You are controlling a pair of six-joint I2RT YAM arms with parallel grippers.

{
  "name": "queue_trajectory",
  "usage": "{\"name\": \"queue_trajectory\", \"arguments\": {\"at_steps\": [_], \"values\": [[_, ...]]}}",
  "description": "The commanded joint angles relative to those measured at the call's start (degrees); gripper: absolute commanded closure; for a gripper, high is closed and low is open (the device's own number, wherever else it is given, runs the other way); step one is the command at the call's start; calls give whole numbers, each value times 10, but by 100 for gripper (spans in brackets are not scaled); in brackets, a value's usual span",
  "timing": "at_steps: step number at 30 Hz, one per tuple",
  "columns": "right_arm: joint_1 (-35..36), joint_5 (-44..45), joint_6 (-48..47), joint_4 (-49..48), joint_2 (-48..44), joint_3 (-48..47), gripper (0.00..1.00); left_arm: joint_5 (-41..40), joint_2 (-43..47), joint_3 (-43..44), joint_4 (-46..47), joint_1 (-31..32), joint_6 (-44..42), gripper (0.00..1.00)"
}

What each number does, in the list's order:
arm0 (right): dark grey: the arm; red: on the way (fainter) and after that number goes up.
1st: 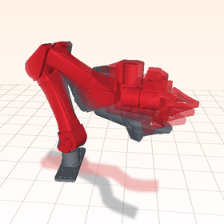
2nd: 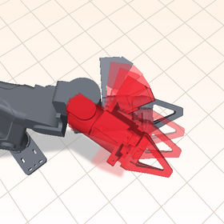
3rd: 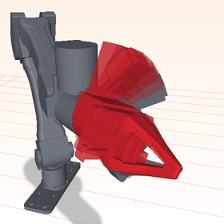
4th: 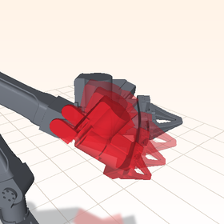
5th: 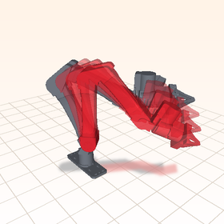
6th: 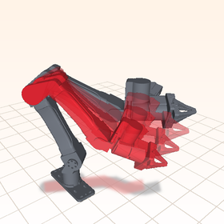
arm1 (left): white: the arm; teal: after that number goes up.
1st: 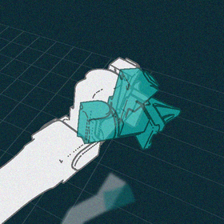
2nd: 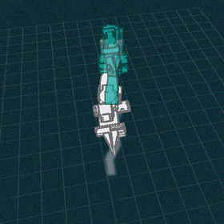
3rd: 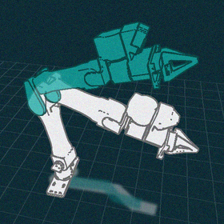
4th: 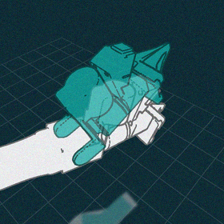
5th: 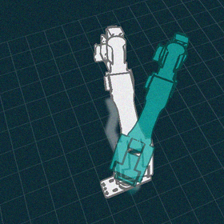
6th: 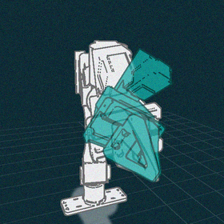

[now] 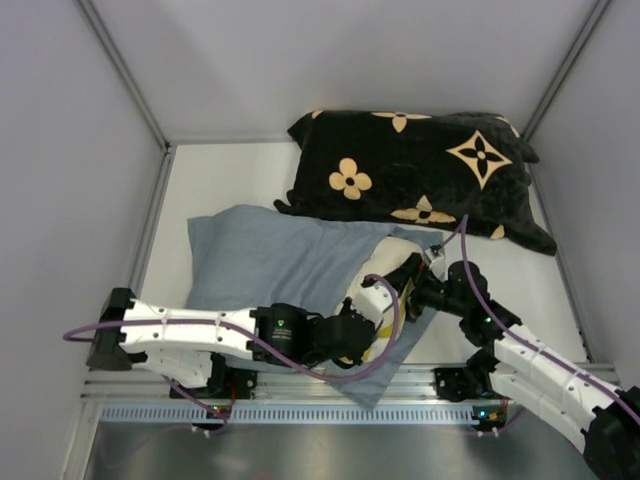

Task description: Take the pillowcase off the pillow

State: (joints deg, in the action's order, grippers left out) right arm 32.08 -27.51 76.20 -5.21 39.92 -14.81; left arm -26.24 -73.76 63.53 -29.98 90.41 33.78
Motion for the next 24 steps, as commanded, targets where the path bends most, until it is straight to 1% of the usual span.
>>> {"name": "queue_trajectory", "arguments": {"at_steps": [1,4,5,7,8,9,10,11,12,13,14,15,17,18,20,22,24], "values": [[33,-29,-26,-83,23,-31,3,51,-26,64,114,-6,-19,100],[52,-15,-33,-103,36,-23,14,60,-42,78,114,-8,-21,100],[56,-7,-30,-110,37,-15,26,61,-44,79,113,-9,-21,100],[57,0,-26,-138,31,-4,43,59,-42,75,113,-12,-18,100],[57,3,-21,-146,30,0,66,58,-41,72,113,-14,-13,100],[57,10,-22,-153,22,2,80,57,-35,65,111,-15,-8,93],[57,12,-26,-149,18,-2,95,49,-31,60,108,-16,1,84],[57,22,-43,-139,15,-18,100,43,-26,55,99,-16,7,71],[57,32,-57,-126,3,-30,100,35,-14,49,93,-16,13,38],[57,44,-75,-75,-5,-45,100,28,-4,35,87,-16,28,26],[57,62,-117,-41,-15,-64,100,17,5,27,82,-16,33,19],[56,107,-136,-9,-36,-99,100,13,29,17,73,-16,39,13],[48,146,-191,68,-55,-130,100,-10,61,-11,62,-16,64,11],[45,176,-207,92,-69,-161,100,-18,96,-20,53,-16,72,7],[41,203,-247,145,-77,-199,100,-46,153,-44,45,-15,92,6],[40,200,-262,163,-82,-211,100,-68,182,-53,32,-16,98,4],[40,159,-281,162,-87,-211,100,-99,195,-43,11,-16,97,3]]}}
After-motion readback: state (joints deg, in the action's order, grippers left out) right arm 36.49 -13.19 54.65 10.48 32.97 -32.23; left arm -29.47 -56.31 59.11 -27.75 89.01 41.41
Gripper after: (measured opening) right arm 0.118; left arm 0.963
